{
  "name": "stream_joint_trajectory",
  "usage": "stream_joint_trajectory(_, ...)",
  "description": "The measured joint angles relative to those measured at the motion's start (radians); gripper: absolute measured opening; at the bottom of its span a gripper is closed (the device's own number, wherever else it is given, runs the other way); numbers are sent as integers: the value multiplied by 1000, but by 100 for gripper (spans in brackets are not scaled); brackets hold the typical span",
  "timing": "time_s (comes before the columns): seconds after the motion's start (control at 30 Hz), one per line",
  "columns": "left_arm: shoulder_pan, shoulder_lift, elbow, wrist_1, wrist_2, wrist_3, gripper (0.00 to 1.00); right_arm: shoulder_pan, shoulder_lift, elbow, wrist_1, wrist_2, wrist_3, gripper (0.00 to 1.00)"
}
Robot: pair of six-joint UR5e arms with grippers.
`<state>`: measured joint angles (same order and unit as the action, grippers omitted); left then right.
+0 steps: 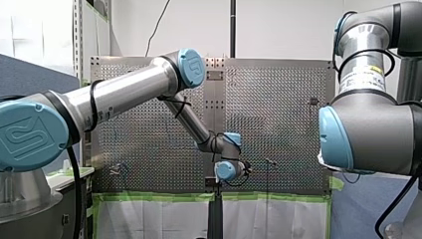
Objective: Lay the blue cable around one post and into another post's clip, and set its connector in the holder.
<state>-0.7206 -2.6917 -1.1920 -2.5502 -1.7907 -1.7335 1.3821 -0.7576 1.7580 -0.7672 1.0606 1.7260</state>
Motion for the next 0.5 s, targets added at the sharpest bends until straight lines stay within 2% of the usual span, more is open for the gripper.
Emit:
stream_joint_trajectory(0.1, 1, 0, 5, -2, 2, -1, 1, -3, -3, -2, 4, 1, -4, 0)
stream_joint_trajectory(0.5, 4, -1, 19, -9, 13, -2, 1, -9, -18, -4, 11, 1, 0, 0)
